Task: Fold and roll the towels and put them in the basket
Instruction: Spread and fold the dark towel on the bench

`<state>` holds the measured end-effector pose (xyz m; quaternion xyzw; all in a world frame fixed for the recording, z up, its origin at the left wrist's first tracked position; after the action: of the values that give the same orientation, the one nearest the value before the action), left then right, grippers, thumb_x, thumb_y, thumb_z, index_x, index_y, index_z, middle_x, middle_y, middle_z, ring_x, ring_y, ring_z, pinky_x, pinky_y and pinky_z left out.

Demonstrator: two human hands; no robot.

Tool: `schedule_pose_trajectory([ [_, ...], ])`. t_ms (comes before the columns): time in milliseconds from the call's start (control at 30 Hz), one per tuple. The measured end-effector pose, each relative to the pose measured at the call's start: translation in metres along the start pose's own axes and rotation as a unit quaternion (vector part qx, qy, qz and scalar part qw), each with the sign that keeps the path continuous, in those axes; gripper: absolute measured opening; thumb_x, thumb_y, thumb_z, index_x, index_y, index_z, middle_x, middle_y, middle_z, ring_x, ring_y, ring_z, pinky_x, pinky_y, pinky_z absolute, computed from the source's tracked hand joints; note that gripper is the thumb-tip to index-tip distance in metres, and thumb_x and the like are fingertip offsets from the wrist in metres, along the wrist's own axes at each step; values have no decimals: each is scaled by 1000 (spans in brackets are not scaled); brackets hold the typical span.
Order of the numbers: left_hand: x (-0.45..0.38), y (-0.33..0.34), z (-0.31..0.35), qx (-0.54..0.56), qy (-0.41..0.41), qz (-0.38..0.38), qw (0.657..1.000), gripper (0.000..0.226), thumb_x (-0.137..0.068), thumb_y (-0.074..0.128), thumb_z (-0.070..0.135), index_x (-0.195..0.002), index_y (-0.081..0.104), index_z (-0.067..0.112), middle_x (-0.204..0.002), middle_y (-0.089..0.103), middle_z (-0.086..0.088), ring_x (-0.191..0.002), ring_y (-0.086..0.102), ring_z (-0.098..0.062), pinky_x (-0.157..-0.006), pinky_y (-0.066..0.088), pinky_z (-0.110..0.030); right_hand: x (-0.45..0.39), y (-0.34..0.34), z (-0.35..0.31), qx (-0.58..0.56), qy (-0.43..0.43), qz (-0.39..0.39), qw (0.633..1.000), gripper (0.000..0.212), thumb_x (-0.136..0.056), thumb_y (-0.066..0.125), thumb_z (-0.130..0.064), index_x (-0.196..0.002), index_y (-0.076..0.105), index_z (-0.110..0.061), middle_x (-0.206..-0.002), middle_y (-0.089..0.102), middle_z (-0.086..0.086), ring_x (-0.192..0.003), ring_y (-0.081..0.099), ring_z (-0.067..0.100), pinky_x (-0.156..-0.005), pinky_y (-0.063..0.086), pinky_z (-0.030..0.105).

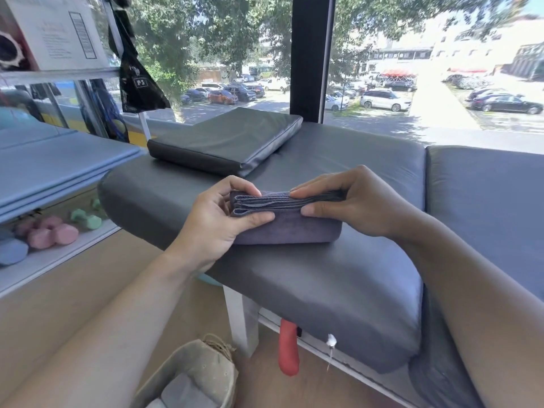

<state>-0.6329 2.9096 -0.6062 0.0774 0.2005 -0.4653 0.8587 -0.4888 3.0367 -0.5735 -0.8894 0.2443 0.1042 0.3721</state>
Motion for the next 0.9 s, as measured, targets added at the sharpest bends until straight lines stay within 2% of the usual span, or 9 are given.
schedule_pose_trajectory([
  [167,0,1,-3,30,-29,-26,999,61,-69,79,16,-128,64,19,-92,68,0,-87,66,-10,-82,52,-19,1,-4,-3,-42,-5,6,999,22,-74,83,-27,-97,80,-29,-102,78,-12,-102,71,3,-100,53,31],
  [333,3,1,3,-39,-8,-12,999,26,-75,73,17,-99,76,6,-104,78,6,-95,70,-2,-84,48,-10,-1,-1,3,-13,10,-1,1000,19,-82,82,-21,-100,82,-24,-107,76,-14,-104,69,2,-102,49,30],
  [433,1,-5,0,-35,-24,12,999,24,-76,76,15,-95,78,1,-103,78,2,-95,72,-4,-84,49,-11,-1,0,10,-30,40,5,999,22,-80,84,-24,-101,82,-23,-108,77,-14,-107,69,2,-104,49,32],
  [567,3,-7,6,-58,-1,59,997,24,-68,80,20,-91,80,12,-93,79,8,-88,73,-2,-83,51,-12,1,3,23,-103,104,-9,989,23,-78,84,-24,-101,82,-23,-105,78,-12,-107,69,1,-101,49,22],
  [633,2,-7,4,-35,-7,67,997,36,-65,81,21,-100,77,20,-93,79,8,-85,73,-1,-82,53,-15,1,2,30,-141,135,-2,981,20,-78,83,-20,-98,81,-22,-99,79,-10,-101,70,-1,-93,49,14],
  [700,1,-7,0,-20,-23,66,997,48,-62,83,21,-108,73,28,-93,79,6,-84,72,-1,-82,55,-17,2,2,35,-165,161,0,973,24,-77,84,-15,-99,80,-21,-98,79,-6,-99,71,1,-91,49,13],
  [767,1,-10,-2,-31,-26,73,997,45,-58,85,22,-102,75,25,-91,80,4,-82,72,-4,-82,56,-21,4,4,40,-184,183,-9,966,39,-74,84,-13,-112,76,-20,-103,79,1,-104,72,9,-98,51,19],
  [833,0,-12,-2,-47,-24,73,996,39,-56,86,23,-94,77,19,-91,80,1,-80,73,-7,-81,57,-23,6,5,44,-200,201,-12,959,52,-72,85,-16,-122,71,-20,-109,77,9,-106,72,17,-96,54,23],
  [900,0,-11,0,-66,-15,56,996,39,-56,87,24,-92,76,15,-94,80,1,-81,73,-8,-79,56,-20,7,5,44,-210,202,-15,956,47,-72,85,-20,-117,73,-19,-110,77,11,-102,73,16,-89,57,21],
])
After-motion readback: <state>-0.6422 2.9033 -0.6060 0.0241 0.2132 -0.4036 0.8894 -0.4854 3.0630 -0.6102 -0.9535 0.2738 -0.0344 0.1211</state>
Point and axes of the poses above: each hand's wrist, its own x-axis away from the middle knuckle, its own y-axis out of the palm, z = x × y, the point moved 9 cm from there along -x, towards the middle knuckle
